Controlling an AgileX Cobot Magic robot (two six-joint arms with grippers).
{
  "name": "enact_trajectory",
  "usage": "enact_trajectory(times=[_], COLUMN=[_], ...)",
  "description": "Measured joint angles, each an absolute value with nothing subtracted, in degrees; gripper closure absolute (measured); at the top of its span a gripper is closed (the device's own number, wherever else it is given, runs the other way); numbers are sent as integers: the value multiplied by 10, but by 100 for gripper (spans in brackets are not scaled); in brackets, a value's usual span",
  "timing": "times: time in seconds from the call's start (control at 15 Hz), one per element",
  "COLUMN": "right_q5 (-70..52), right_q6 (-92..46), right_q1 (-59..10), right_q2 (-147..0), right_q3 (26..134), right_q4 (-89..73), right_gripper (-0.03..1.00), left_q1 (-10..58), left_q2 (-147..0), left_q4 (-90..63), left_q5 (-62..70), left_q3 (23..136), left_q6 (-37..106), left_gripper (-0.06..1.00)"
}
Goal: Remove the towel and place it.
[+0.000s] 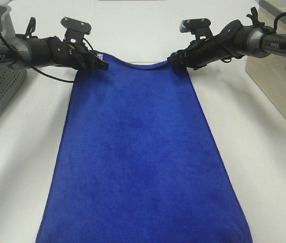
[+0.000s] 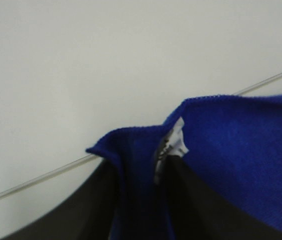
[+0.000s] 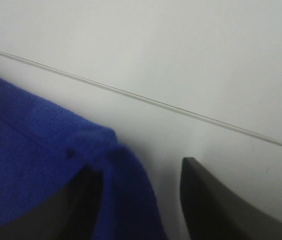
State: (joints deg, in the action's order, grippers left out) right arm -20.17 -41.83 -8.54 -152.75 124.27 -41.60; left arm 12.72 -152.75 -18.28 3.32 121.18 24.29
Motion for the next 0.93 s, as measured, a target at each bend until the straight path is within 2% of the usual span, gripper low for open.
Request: enact_trajectory(times=[0.07,0.2,0.33,0.53,0.67,0.87,0.93], right_q5=[-203,-219,-244,-295,-338,-454,-551], right_q6=[-418,-418,-418,-406,-379,-259,-210], right_q1=[-85,-85,-85,-85,-85,-85,-85], right_q2=[-1528,-1526,-1523,-1499,-1467,-1400,-1347], right_q3=[1243,1243,1244,1244,1245,1245,1246], right_q4=[-416,-412,-397,-380,-358,-292,-261], right_gripper=[38,33,32,31,31,24,22], left_q1=[127,127,127,127,127,127,127], left_q2=[-1528,-1528,-1523,-1491,-1455,-1384,-1335], left_q4=[-183,-183,-183,-182,-180,-168,-151], left_q5=[30,28,45,112,209,430,580], left_q3=[1212,1212,1212,1212,1212,1212,1212], left_q6=[236,224,222,221,219,178,144], left_gripper=[46,25,16,14,14,14,14])
